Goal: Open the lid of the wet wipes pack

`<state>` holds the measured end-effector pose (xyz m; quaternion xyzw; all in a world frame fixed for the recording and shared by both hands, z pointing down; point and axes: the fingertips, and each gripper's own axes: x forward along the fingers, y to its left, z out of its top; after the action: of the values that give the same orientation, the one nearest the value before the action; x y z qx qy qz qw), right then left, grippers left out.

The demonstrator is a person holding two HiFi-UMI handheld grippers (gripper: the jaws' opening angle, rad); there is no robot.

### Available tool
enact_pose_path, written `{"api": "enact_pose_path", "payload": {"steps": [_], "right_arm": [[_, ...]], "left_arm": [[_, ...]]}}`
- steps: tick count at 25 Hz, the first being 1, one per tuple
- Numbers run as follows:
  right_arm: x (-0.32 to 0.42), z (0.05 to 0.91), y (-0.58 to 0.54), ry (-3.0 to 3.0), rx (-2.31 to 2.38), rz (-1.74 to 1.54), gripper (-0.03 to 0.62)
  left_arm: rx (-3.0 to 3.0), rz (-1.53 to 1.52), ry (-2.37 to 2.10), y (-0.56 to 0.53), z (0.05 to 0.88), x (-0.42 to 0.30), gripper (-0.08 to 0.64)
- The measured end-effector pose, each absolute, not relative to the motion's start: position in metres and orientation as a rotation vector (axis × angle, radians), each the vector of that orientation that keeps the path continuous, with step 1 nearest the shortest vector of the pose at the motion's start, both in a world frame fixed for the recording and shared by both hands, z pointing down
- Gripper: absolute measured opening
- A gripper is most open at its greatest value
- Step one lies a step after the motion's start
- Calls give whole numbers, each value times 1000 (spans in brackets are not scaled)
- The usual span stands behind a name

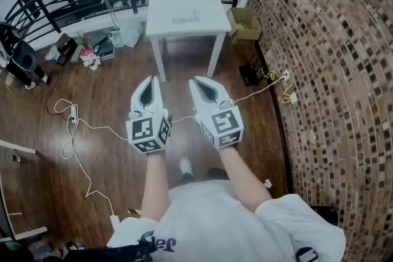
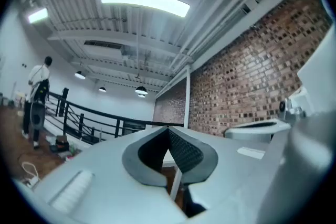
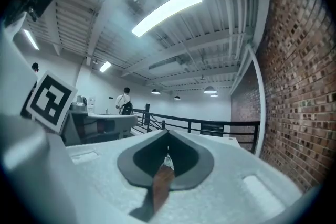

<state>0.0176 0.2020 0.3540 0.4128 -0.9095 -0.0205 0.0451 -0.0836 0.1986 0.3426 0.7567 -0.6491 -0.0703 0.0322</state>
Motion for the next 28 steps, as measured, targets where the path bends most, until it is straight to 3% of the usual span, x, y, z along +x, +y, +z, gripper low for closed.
{"api": "enact_pose_path", "payload": {"steps": [13,28], "right_arm": [[-40,389,66,-2766,1174,33,-9],[-45,348,-202,-2922,1252,69,-9]], "left_arm": [[2266,-179,-1957,80,377,-134,14],[2390,-25,-2065,-154,326,-129,15]]}}
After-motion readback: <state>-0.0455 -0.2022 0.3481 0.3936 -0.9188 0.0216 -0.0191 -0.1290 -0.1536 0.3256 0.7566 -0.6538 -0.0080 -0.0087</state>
